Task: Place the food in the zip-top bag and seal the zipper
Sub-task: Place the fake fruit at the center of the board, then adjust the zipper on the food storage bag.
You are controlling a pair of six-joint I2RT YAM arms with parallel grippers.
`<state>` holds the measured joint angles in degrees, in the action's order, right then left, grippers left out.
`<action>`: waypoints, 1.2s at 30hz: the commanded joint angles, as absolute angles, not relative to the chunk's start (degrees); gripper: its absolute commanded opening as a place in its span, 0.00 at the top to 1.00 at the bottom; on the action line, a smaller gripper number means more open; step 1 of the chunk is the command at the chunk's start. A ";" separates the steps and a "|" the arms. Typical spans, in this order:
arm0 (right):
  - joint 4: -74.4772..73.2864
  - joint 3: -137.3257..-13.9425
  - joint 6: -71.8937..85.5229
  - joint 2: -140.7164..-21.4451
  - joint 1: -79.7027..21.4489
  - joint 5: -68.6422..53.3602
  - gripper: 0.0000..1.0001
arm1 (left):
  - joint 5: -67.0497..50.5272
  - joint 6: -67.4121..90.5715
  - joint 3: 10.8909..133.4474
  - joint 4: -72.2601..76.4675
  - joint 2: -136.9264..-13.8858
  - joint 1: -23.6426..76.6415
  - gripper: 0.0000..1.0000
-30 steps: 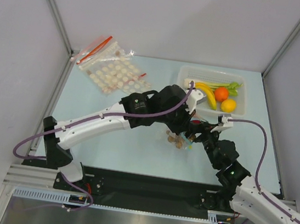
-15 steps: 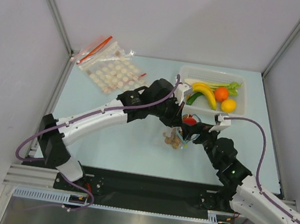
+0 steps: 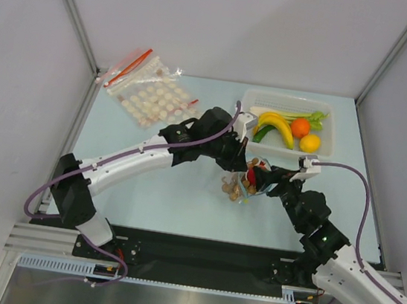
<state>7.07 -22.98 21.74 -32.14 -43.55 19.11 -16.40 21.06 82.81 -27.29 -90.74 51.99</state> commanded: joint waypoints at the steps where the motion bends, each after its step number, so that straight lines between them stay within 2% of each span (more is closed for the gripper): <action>1: 6.33 -25.75 21.00 -31.55 -43.68 20.39 0.31 | -19.33 22.85 81.04 -22.33 -88.95 49.84 1.00; 8: 5.01 -25.84 22.32 -32.34 -43.07 21.97 0.38 | -18.20 23.38 76.47 -19.95 -85.78 47.99 1.00; 13: 5.62 -25.84 23.73 -35.15 -40.61 17.94 0.44 | -17.40 23.82 73.66 -18.64 -83.06 47.29 1.00; 21: 7.64 -25.23 23.55 -37.52 -40.17 14.07 0.62 | -18.02 24.34 70.67 -17.49 -79.63 45.79 1.00; 29: 9.49 -25.40 23.99 -41.92 -40.17 11.43 0.68 | -18.37 24.96 69.70 -16.61 -78.93 44.83 1.00; 36: 8.88 -26.36 25.31 -46.31 -40.08 12.12 0.69 | -17.32 25.66 68.56 -15.73 -76.99 43.86 1.00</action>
